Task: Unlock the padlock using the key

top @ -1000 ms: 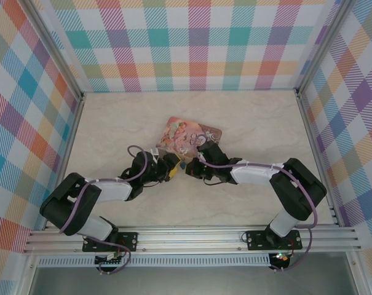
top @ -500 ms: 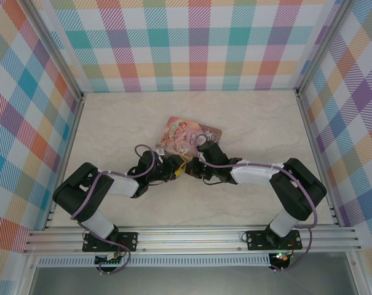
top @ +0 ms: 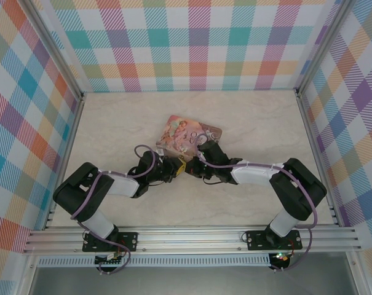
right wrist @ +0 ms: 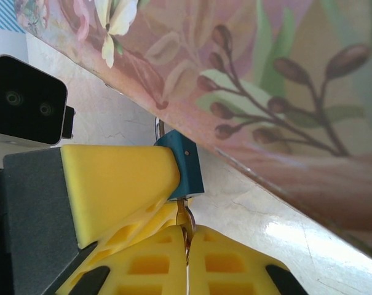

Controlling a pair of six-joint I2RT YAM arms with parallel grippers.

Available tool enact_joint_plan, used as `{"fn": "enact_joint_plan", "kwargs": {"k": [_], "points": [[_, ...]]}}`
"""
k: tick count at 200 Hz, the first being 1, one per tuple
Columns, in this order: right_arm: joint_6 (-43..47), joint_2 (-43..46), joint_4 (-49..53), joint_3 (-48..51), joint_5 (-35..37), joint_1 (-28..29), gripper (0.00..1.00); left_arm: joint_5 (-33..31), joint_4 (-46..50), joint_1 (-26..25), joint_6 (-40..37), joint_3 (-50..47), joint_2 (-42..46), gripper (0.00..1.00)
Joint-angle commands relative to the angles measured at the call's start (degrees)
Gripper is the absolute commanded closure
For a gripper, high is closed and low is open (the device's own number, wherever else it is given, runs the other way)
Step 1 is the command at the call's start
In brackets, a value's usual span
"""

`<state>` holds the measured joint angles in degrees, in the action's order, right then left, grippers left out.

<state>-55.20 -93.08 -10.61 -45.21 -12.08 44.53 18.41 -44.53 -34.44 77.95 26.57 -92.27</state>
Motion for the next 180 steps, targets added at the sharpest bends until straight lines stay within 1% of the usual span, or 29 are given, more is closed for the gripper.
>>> {"fn": "enact_joint_plan", "kwargs": {"k": [1,4,9,34,50,66,98,117,133,156,180], "points": [[1.71,3.09,-0.97,1.55,-0.63,-0.75,0.88,-0.07,-0.18,-0.9,-1.18,1.6,2.07,0.98],[2.01,3.38,-0.8,1.72,-0.54,-0.88,0.87,-0.13,-0.06,-0.9,-1.19,1.64,2.15,0.98],[2.52,3.89,-0.24,2.07,-0.49,-1.21,0.82,-0.13,0.13,-0.89,-1.25,1.69,2.3,1.0],[8.22,7.47,2.65,3.7,0.47,-2.38,0.68,-0.13,1.34,-0.83,-1.66,2.47,2.78,1.0],[13.15,9.83,5.9,4.04,1.96,-2.77,0.61,0.1,1.95,-0.87,-1.78,3.09,2.88,1.0],[20.11,12.67,9.28,3.95,4.08,-2.91,0.55,0.22,2.54,-0.89,-1.67,3.56,3.05,1.0],[35.6,18.63,10.56,5.32,8.43,-2.76,0.51,0.29,4.17,-0.89,-1.12,4.56,3.38,1.0],[43.39,21.46,11.11,5.57,12.74,-0.98,0.48,0.5,4.98,-0.9,0.11,5.14,3.68,1.0],[50.24,23.53,12.04,5.01,18.83,3.0,0.48,0.53,5.94,-0.85,1.41,5.44,4.22,1.0],[61.96,24.74,10.33,6.03,30.31,9.56,0.47,0.21,8.0,-0.9,2.32,5.94,5.45,1.0],[72.69,23.14,6.58,7.94,37.74,13.49,0.48,0.15,10.24,-0.9,3.36,6.57,6.35,1.0]]}}
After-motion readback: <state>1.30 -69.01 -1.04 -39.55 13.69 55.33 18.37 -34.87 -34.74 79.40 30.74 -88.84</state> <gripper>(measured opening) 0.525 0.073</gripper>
